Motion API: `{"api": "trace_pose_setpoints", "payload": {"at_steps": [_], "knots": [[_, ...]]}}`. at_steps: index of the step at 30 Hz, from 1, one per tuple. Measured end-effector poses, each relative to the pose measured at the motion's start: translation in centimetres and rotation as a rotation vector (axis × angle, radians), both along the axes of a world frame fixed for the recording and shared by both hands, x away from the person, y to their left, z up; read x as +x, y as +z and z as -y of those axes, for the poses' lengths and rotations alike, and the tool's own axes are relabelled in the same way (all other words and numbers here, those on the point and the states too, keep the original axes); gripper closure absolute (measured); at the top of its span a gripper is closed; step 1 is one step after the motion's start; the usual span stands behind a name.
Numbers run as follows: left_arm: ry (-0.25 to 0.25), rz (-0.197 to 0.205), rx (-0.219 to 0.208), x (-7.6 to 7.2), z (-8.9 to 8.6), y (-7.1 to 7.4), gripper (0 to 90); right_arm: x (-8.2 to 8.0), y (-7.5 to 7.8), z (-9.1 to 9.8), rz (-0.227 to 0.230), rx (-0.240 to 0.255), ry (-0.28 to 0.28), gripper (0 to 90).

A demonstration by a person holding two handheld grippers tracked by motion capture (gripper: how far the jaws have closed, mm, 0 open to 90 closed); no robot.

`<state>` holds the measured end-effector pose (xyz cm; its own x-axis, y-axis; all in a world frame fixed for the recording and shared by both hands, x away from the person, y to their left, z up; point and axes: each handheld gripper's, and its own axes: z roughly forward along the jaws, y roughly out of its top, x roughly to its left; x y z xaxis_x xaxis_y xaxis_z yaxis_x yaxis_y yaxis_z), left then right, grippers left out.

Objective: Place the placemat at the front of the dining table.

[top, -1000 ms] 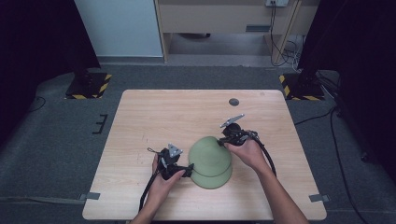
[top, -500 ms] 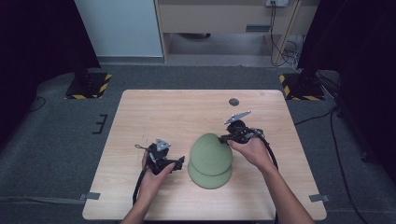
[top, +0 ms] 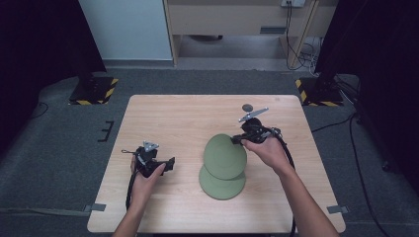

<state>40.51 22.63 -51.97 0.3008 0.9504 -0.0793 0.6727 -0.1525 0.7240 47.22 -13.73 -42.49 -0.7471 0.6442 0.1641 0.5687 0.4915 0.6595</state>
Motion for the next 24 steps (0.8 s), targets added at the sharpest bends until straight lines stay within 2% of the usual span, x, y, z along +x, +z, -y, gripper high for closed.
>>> {"api": "trace_pose_setpoints", "payload": {"at_steps": [8, 11, 18, 24], "knots": [[0.028, -0.043, 0.014, 0.8, -0.4, -1.2, 3.0, 0.7, 0.8, -0.1, -0.020, 0.057, 0.002, 86.0], [0.019, -0.036, 0.022, 0.8, -0.4, -1.3, 1.9, 0.9, 1.0, 0.0, -0.023, 0.068, 0.003, 86.0], [-0.001, -0.016, 0.088, 0.8, 0.1, -1.7, 0.0, 1.9, 2.3, 0.4, -0.022, 0.122, -0.001, 86.1], [-0.002, -0.015, 0.087, 0.8, 0.1, -1.7, 0.0, 2.5, 3.0, 0.3, -0.017, 0.148, -0.015, 86.0]]}}
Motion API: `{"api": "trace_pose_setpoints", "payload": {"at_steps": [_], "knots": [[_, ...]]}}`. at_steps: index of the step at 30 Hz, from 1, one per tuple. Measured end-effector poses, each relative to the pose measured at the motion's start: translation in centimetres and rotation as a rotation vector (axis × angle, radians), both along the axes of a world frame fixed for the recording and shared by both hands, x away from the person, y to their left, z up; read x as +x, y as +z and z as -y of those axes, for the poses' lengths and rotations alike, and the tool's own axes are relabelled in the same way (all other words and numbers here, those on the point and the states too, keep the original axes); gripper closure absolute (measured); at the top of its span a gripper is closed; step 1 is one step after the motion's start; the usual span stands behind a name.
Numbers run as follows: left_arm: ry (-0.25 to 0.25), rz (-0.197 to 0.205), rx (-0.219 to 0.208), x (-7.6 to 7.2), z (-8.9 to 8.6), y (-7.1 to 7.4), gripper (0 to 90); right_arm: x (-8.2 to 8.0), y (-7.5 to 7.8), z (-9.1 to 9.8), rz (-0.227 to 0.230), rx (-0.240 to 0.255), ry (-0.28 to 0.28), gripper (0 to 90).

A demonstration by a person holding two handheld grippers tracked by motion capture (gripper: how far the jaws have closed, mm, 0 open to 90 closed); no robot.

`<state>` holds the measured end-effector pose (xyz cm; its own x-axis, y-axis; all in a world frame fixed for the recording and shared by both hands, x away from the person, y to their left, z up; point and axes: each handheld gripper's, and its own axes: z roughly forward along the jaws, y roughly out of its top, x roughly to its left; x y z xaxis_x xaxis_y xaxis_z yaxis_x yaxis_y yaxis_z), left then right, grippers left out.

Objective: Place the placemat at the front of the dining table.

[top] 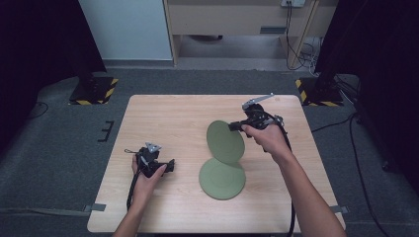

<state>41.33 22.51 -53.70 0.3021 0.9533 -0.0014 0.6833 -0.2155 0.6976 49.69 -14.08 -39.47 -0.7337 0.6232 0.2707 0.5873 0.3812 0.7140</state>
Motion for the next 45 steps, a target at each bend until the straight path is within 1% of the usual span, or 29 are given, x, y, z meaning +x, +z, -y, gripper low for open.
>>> {"api": "trace_pose_setpoints", "payload": {"at_steps": [3, 4, 5, 7, 9, 12, 15, 17, 18, 19, 20, 21, 24, 26, 33, 37, 41, 42, 45], "knots": [[0.000, 0.000, 0.000, 0.0, 0.0, 0.0, 0.0, 0.2, 0.2, 0.0, 0.009, 0.005, 0.000, 86.0], [0.000, 0.000, 0.000, 0.0, 0.0, 0.0, 0.0, 0.3, 0.3, 0.0, 0.008, 0.011, -0.005, 86.0], [0.000, 0.000, 0.000, 0.0, 0.0, 0.0, 0.0, 0.5, 0.5, 0.0, 0.018, 0.019, -0.010, 86.0], [0.000, 0.000, 0.001, 0.0, 0.0, 0.0, 0.0, 0.6, 0.6, 0.0, 0.020, 0.022, -0.018, 86.0], [0.000, 0.000, 0.001, 0.0, 0.0, 0.0, 0.0, 0.8, 0.6, 0.1, 0.026, 0.031, -0.032, 86.0], [0.000, 0.000, 0.001, 0.0, 0.0, 0.0, 0.0, 1.4, 0.6, 0.3, 0.030, 0.031, -0.063, 86.0], [0.000, 0.000, 0.001, 0.0, 0.0, 0.0, 0.0, 1.7, 0.7, 0.3, 0.032, 0.036, -0.077, 86.0], [0.000, 0.001, 0.001, 0.0, 0.0, 0.0, 0.0, 1.9, 0.7, 0.1, 0.041, 0.032, -0.086, 86.0], [0.001, 0.001, 0.001, 0.0, 0.0, 0.0, 0.0, 2.1, 0.7, -0.1, 0.047, 0.030, -0.103, 86.0], [0.001, 0.001, 0.001, 0.0, 0.0, 0.0, 0.0, 2.1, 0.7, -0.1, 0.047, 0.030, -0.103, 86.0], [0.004, 0.001, 0.002, 0.0, 0.0, 0.0, 0.0, 2.3, 0.7, -0.3, 0.052, 0.032, -0.121, 86.0], [0.004, 0.001, 0.002, 0.0, 0.0, 0.0, 0.0, 2.3, 0.7, -0.3, 0.052, 0.032, -0.121, 86.0], [0.004, 0.000, 0.002, 0.0, 0.0, 0.0, 0.0, 2.8, 0.8, -0.7, 0.063, 0.038, -0.152, 86.0], [0.004, 0.000, 0.002, 0.0, 0.0, 0.0, 0.0, 2.9, 0.8, -0.8, 0.060, 0.040, -0.157, 86.0], [0.004, 0.000, 0.001, 0.0, 0.0, 0.0, 0.0, 3.5, 0.8, -1.8, 0.069, 0.005, -0.166, 86.0], [0.004, 0.001, 0.001, 0.0, 0.0, 0.0, 0.0, 3.9, 0.9, -2.4, 0.077, 0.003, -0.176, 86.0], [0.024, 0.001, 0.001, 0.0, 0.2, 0.0, 0.0, 4.3, 0.8, -3.0, 0.091, 0.004, -0.191, 86.0], [0.026, 0.002, 0.001, 0.0, 0.3, 0.0, 0.0, 4.5, 0.7, -3.2, 0.098, 0.000, -0.197, 86.0], [0.026, 0.001, 0.001, 0.0, 0.3, 0.0, 0.0, 5.2, 0.4, -3.8, 0.097, -0.003, -0.216, 86.0]]}}
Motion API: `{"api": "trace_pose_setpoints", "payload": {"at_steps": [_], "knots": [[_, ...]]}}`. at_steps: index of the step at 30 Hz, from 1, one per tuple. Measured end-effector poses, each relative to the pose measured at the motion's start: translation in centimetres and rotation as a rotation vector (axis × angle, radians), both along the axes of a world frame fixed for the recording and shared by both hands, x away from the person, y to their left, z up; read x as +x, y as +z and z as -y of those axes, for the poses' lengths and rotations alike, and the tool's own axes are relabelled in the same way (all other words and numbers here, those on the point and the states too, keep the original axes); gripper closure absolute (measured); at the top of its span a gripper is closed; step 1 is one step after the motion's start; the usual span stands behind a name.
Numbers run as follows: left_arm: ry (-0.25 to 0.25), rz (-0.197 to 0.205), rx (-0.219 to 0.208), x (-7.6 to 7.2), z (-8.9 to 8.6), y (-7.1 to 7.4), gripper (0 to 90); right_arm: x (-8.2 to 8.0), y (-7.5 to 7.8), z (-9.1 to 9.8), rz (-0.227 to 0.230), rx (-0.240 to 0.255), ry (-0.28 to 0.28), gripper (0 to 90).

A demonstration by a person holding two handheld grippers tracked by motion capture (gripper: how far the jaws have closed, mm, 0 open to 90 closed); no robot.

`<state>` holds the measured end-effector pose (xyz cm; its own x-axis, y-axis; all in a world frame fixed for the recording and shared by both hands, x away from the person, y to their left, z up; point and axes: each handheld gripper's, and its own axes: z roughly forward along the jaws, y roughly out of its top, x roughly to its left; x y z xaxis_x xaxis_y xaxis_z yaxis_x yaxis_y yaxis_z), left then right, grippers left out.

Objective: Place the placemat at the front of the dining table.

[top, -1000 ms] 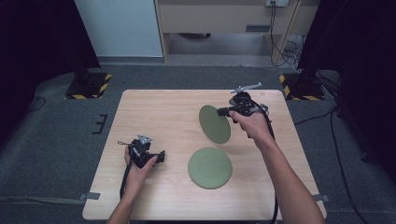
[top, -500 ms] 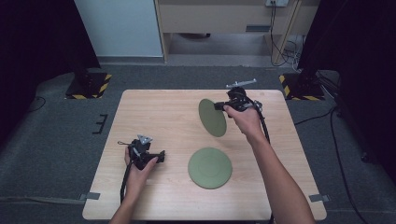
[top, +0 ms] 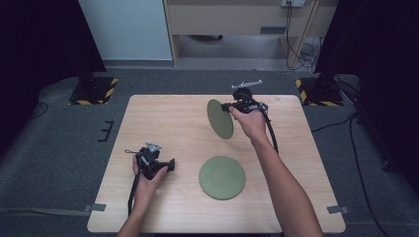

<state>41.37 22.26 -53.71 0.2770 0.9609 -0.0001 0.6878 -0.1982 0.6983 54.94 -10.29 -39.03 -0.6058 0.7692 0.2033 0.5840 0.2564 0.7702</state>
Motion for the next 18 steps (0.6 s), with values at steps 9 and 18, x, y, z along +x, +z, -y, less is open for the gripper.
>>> {"api": "trace_pose_setpoints", "payload": {"at_steps": [9, 18], "knots": [[-0.001, 0.000, 0.002, 0.0, 0.0, 0.0, 0.0, 1.2, -0.6, -2.1, -0.008, 0.006, -0.012, 86.0], [0.000, 0.000, 0.000, 0.0, 0.0, 0.0, 0.0, 2.1, -1.4, -2.9, -0.015, 0.005, -0.022, 85.9]]}}
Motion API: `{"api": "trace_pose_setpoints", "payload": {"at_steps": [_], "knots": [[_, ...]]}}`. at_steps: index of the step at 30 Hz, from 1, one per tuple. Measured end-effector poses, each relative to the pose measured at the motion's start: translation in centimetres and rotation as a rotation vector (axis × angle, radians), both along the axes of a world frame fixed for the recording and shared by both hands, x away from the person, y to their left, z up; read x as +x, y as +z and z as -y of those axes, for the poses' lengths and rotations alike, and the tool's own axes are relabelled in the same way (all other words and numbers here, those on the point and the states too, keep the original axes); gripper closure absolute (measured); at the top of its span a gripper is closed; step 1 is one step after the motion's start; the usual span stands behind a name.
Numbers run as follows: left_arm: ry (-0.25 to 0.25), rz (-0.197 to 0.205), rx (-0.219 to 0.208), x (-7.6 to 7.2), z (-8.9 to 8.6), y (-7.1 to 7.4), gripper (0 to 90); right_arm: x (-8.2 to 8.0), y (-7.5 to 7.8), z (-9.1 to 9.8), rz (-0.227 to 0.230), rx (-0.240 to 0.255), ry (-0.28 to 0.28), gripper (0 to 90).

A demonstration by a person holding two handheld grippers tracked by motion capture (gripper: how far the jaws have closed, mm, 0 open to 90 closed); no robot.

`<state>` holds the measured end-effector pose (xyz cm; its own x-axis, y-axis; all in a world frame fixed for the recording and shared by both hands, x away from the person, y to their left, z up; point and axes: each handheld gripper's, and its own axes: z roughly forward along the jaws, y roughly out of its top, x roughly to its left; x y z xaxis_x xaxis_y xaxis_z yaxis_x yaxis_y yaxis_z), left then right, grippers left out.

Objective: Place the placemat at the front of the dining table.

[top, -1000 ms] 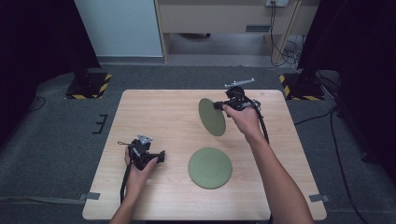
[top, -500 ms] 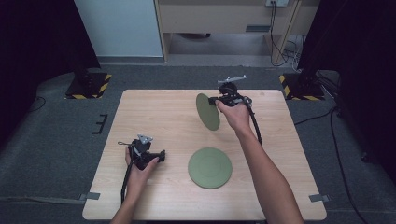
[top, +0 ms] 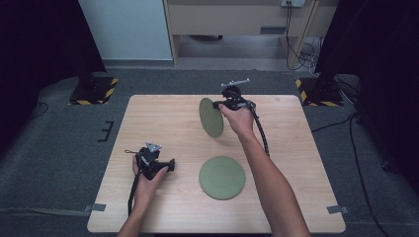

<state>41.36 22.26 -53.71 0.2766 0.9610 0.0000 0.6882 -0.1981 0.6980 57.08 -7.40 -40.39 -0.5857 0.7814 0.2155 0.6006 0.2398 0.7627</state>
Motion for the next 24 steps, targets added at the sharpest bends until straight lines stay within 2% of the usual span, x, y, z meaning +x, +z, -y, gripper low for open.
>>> {"api": "trace_pose_setpoints", "payload": {"at_steps": [5, 15, 24], "knots": [[0.004, 0.000, 0.001, 0.0, 0.0, 0.0, 0.0, 0.0, -0.1, 1.0, -0.005, -0.016, -0.021, 85.9], [0.004, 0.000, 0.001, 0.0, 0.0, 0.0, 0.0, 0.2, -1.8, 4.0, -0.024, -0.025, -0.085, 85.9], [0.003, -0.001, 0.001, 0.0, 0.0, 0.0, 0.0, 0.5, -2.8, 5.1, -0.034, -0.020, -0.105, 85.9]]}}
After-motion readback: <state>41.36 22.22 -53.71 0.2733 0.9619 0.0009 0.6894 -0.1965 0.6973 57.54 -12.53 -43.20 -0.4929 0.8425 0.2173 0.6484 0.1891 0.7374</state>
